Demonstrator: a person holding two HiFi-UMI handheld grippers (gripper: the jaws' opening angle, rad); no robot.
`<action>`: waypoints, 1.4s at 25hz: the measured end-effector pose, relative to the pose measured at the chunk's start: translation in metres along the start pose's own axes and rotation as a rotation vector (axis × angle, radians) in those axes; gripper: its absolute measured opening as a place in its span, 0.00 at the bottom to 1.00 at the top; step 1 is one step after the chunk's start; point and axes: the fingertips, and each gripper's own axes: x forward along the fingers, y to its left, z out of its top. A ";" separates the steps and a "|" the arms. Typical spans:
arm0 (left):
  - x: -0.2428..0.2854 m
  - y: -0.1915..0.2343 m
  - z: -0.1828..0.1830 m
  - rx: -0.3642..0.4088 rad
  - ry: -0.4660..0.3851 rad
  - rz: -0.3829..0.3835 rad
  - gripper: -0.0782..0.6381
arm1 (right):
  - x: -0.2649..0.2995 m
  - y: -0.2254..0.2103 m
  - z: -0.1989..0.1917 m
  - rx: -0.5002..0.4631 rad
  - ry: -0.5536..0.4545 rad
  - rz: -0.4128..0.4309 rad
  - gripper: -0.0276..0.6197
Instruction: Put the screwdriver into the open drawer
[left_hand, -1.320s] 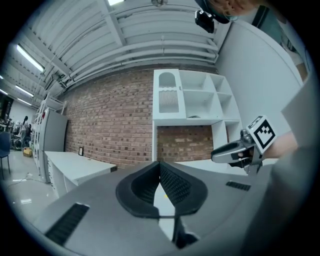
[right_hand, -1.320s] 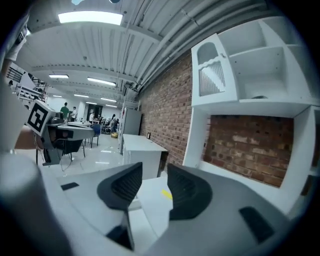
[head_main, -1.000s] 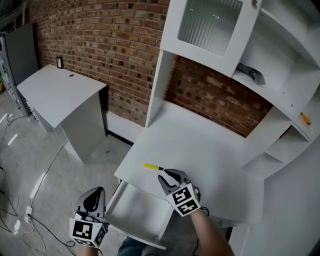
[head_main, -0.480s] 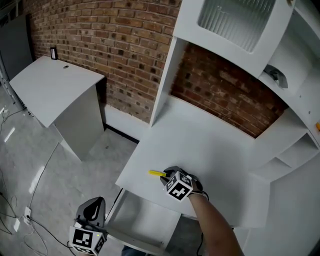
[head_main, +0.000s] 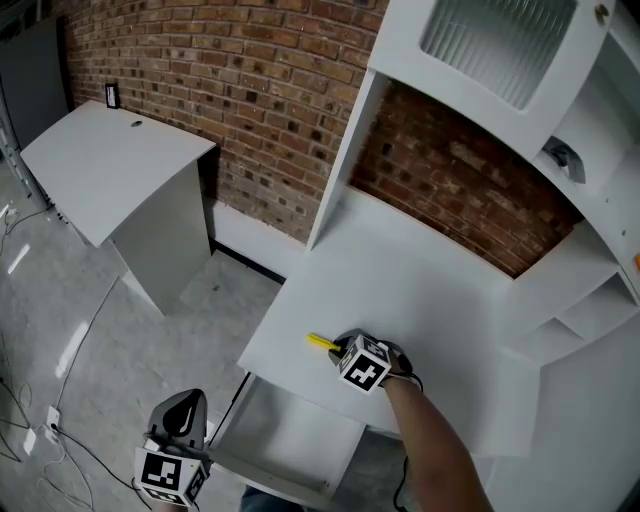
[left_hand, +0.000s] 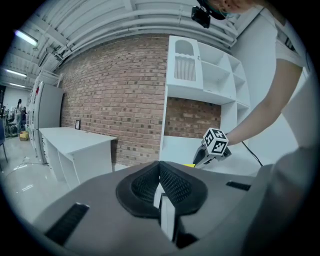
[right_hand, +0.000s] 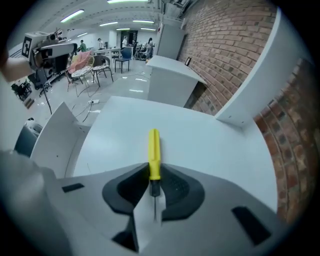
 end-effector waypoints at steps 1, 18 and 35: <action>-0.003 0.000 0.002 -0.002 -0.003 0.001 0.13 | -0.005 0.000 0.001 0.019 -0.011 -0.006 0.16; -0.072 -0.042 0.053 0.011 -0.128 0.063 0.13 | -0.186 0.041 0.037 0.071 -0.341 -0.217 0.16; -0.095 -0.044 -0.010 -0.026 -0.031 0.121 0.13 | -0.063 0.192 0.000 0.165 -0.311 0.088 0.17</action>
